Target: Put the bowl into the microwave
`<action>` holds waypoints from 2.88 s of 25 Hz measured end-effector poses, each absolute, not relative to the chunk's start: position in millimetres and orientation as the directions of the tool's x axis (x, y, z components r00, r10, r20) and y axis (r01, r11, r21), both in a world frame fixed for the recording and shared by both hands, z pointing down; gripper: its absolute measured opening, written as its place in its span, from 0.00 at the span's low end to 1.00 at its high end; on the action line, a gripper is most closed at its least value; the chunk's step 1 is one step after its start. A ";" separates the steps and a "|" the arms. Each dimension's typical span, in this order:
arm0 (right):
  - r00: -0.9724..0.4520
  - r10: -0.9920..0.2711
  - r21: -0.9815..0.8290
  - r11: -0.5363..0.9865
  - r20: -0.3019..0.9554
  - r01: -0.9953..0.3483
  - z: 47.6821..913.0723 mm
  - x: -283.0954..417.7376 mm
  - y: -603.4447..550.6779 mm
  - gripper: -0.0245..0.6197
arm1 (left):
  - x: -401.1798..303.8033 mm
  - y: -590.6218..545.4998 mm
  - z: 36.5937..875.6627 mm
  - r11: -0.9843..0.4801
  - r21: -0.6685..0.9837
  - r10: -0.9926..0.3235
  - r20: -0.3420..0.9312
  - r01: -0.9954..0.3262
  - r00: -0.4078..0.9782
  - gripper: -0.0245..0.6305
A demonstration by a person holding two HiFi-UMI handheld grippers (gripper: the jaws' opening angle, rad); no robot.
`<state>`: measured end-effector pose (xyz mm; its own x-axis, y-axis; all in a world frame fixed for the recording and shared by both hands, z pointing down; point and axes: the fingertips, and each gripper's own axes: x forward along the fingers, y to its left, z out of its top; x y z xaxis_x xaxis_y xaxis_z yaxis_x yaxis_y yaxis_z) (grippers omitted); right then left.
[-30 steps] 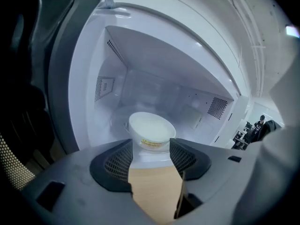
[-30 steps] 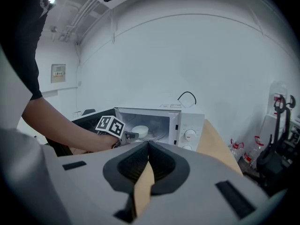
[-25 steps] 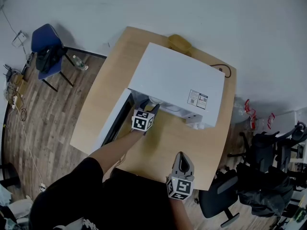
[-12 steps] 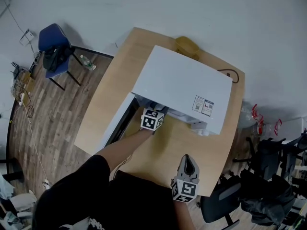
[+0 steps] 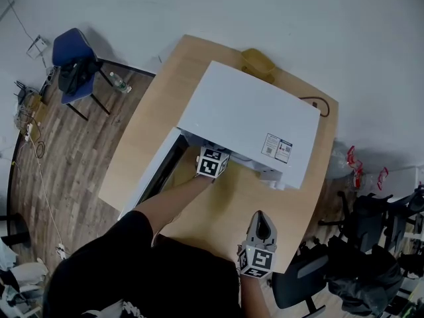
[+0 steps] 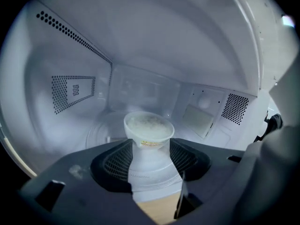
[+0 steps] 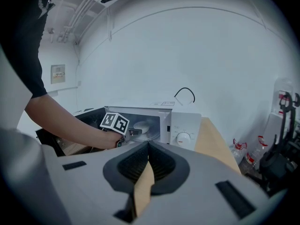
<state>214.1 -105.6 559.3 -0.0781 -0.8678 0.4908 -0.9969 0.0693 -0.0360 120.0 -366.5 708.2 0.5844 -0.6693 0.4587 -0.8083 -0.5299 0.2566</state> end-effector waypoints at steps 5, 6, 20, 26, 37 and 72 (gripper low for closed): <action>-0.054 -0.875 -0.018 0.052 0.481 -0.998 556.5 219.7 -100.6 0.13 | 115.3 -358.3 702.5 -0.527 0.261 -0.673 0.452 -0.808 0.585 0.39; -0.048 -0.878 -0.013 0.047 0.476 -0.999 554.2 220.3 -99.0 0.13 | 114.2 -354.6 700.0 -0.529 0.264 -0.673 0.449 -0.807 0.588 0.39; 0.010 -0.931 -0.009 -0.015 0.364 -1.000 509.9 163.4 -35.2 0.13 | 52.4 -252.3 616.6 -0.551 0.307 -0.682 0.371 -0.776 0.630 0.39; 0.034 -0.944 -0.007 -0.038 0.329 -0.999 497.4 123.8 7.3 0.13 | 10.1 -168.7 574.0 -0.585 0.315 -0.667 0.338 -0.748 0.664 0.39; 0.031 -0.949 -0.008 -0.035 0.313 -0.999 487.0 76.1 81.3 0.13 | -50.9 -26.6 503.0 -0.651 0.389 -0.637 0.187 -0.652 0.748 0.15; -0.128 -0.973 0.111 0.151 0.191 -0.982 424.5 40.0 172.4 0.13 | -87.7 130.9 424.5 -0.661 0.149 -0.732 0.085 -0.735 0.676 0.07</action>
